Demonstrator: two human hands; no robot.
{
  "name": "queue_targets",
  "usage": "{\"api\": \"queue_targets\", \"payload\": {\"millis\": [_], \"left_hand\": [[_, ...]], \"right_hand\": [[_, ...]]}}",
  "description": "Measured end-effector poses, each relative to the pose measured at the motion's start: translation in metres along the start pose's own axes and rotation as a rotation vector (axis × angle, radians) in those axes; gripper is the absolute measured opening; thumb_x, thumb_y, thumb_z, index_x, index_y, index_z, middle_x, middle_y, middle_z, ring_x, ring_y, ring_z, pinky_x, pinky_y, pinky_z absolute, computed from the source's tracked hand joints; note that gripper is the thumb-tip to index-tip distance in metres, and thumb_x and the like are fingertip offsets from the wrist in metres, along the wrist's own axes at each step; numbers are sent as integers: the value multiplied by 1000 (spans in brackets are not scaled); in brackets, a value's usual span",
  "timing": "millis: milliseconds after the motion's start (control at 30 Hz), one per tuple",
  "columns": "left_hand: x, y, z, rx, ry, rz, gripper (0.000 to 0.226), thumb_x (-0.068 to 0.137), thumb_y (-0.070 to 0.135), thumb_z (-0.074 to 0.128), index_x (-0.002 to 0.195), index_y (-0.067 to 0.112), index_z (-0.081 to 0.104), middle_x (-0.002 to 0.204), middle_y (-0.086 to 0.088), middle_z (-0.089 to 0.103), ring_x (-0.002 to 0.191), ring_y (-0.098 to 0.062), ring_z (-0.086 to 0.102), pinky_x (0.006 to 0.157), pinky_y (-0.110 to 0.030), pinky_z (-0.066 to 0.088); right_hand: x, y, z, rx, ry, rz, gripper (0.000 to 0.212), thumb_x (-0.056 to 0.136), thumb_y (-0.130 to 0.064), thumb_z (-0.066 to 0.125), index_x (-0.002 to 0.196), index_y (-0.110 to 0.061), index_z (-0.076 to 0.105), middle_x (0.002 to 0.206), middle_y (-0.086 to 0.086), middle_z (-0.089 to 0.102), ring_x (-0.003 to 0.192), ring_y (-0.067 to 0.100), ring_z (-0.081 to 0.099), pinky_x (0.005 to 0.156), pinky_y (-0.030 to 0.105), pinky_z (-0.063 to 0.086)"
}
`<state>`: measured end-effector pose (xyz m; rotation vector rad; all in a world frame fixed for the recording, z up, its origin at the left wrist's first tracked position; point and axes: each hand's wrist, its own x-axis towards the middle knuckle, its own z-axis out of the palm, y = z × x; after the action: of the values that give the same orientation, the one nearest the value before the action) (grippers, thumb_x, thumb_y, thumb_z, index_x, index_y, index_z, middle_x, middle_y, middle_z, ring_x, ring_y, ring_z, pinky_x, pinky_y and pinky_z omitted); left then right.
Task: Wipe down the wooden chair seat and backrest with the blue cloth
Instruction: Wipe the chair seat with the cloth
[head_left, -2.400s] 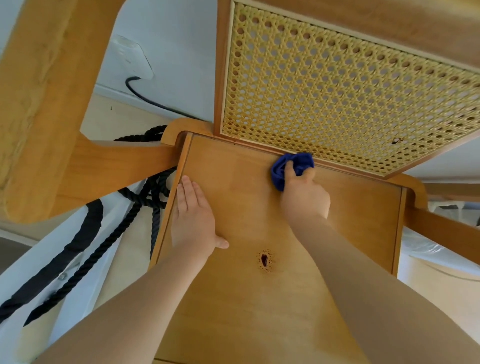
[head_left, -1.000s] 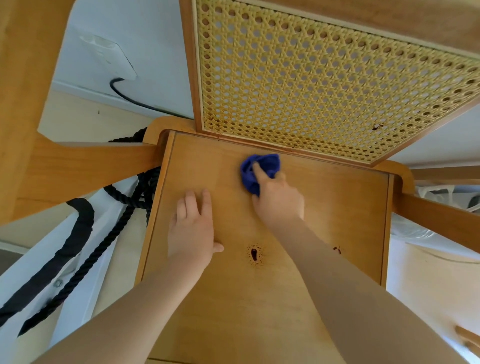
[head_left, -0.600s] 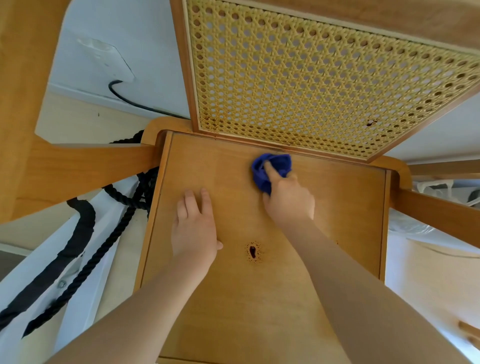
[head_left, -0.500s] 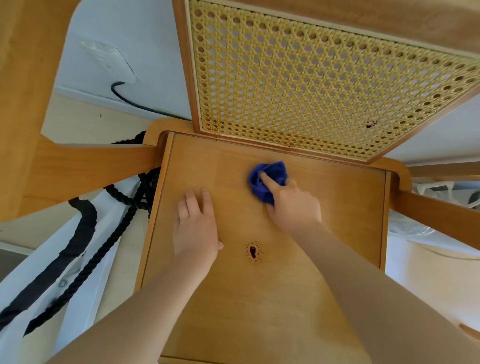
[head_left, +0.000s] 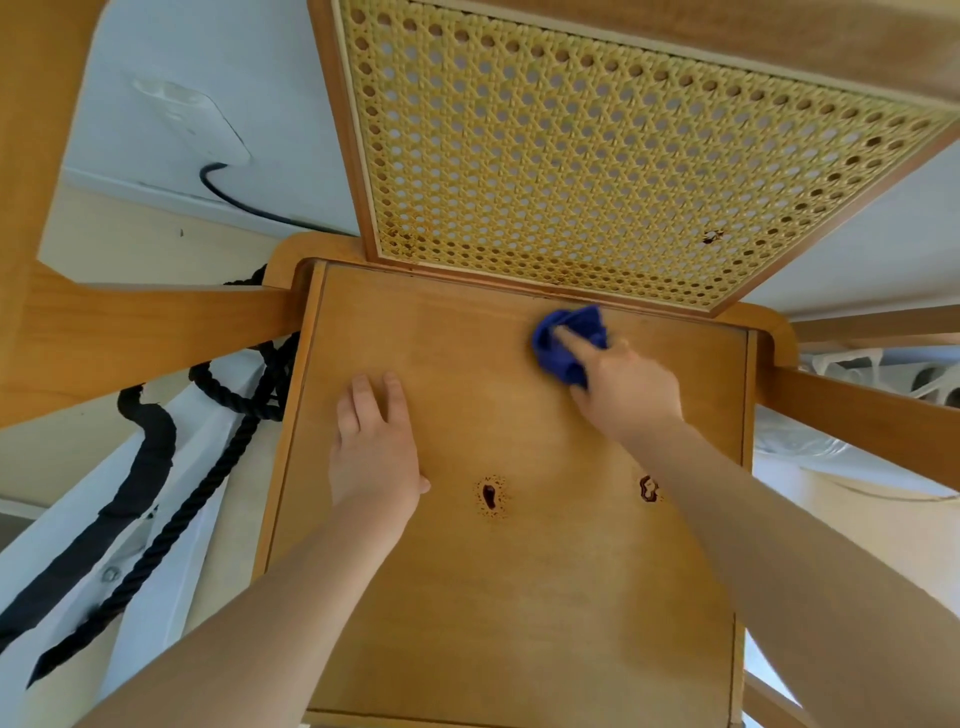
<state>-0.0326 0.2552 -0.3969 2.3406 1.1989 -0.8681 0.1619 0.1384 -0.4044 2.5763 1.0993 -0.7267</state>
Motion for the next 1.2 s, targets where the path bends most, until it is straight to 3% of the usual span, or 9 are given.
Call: {"api": "queue_targets", "payload": {"millis": [67,167,400,567,667,733,833,1000,1200], "left_hand": [[0,1,0,-7,1,-6,115,76,34,73,146,14,-16,152,-16,-14,141,-32,-4,110,-39,24],[1,-1,1,-15,-5,-10,115,76,35,73,146,16,-16,152,-15,-15,141,-31,-4,110,-39,24],[-3,1,0,30,7,-24,114,78,37,71,145,11,-18,153,-17,-15,142,-31,-4,114,-41,12],[-4,3,4,64,27,-55,114,79,35,70,144,11,-20,153,-16,-15,143,-29,-5,115,-42,9],[-4,13,-2,8,36,-90,108,83,30,65,143,14,-23,153,-19,-14,141,-30,-12,116,-44,3],[-3,25,-10,-89,74,-91,109,81,40,63,144,17,-23,153,-20,-14,141,-32,-13,115,-44,1],[0,49,-17,-130,155,-1,105,78,51,62,147,17,-9,153,-16,-9,141,-32,-3,114,-43,7],[4,89,-6,26,202,137,96,75,66,56,145,14,16,147,-12,15,134,-30,16,109,-41,17],[3,107,5,134,145,187,99,73,64,60,145,14,13,148,-12,16,131,-29,25,108,-40,17]], "right_hand": [[10,15,-3,73,47,134,59,93,-34,46,145,-43,18,128,14,49,94,36,62,64,35,49],[4,5,4,122,64,175,61,93,-33,47,146,-39,18,125,15,50,90,35,62,63,34,49],[-20,8,11,-8,-42,-90,61,94,-35,44,145,-45,13,127,10,49,89,32,63,62,33,49],[6,40,4,202,77,186,60,92,-33,47,145,-40,21,126,16,52,94,35,61,66,36,50],[-11,27,11,195,40,95,61,93,-33,47,147,-38,19,126,14,51,93,32,62,63,32,47],[-24,25,18,130,-10,-19,60,94,-34,44,147,-40,16,125,11,52,89,29,63,62,31,49],[-20,48,17,81,-10,-35,58,94,-35,43,145,-43,18,123,9,52,91,29,62,64,31,49],[-2,76,9,313,99,243,59,92,-29,48,146,-35,24,129,16,50,101,34,59,70,35,50],[-32,50,22,155,8,38,62,92,-34,47,146,-41,18,128,9,50,94,30,62,67,33,52]]}}
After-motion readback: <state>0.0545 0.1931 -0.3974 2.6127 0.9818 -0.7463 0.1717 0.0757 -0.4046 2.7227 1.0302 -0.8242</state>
